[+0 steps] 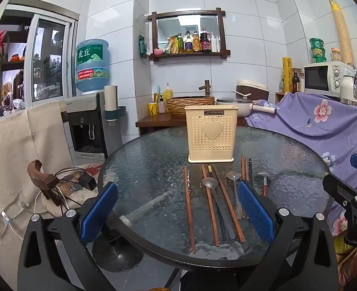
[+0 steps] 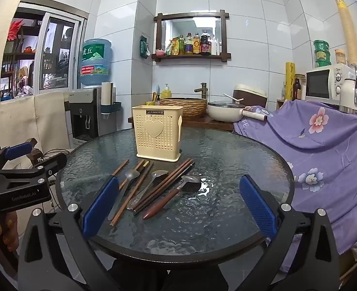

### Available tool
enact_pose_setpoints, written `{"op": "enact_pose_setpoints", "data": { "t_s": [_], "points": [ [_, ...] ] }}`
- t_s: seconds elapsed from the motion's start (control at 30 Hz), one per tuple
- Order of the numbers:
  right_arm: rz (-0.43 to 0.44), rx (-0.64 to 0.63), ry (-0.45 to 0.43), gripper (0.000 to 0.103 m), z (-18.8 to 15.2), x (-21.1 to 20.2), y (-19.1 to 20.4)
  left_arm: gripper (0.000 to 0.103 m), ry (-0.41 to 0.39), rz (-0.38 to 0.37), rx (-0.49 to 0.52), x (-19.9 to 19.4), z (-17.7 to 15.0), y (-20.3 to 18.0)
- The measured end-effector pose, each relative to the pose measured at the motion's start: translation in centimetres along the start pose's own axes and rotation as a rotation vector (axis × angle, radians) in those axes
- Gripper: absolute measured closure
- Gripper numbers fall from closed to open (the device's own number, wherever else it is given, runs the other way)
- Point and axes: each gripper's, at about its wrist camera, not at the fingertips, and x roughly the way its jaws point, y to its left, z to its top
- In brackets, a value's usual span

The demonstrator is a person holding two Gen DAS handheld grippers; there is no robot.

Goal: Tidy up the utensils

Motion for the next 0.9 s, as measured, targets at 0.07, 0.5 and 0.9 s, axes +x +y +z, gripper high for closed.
{"op": "enact_pose_setpoints", "data": {
  "t_s": [0.07,0.5,0.9],
  "points": [
    [0.002,0.003,0.001,0.005,-0.02,0.01,0.0,0.006,-0.003,0.002,0.003,-0.05,0.0,0.0],
    [0.003,0.007,0.006,0.005,-0.11,0.27,0.11,0.006,0.008,0.001,-0.01,-0.04,0.01,0.09],
    [0.007,0.012,0.014,0.005,0.06,0.24,-0.01,0.006,0.007,0.014,-0.006,0.0,0.14,0.36]
  ]
}}
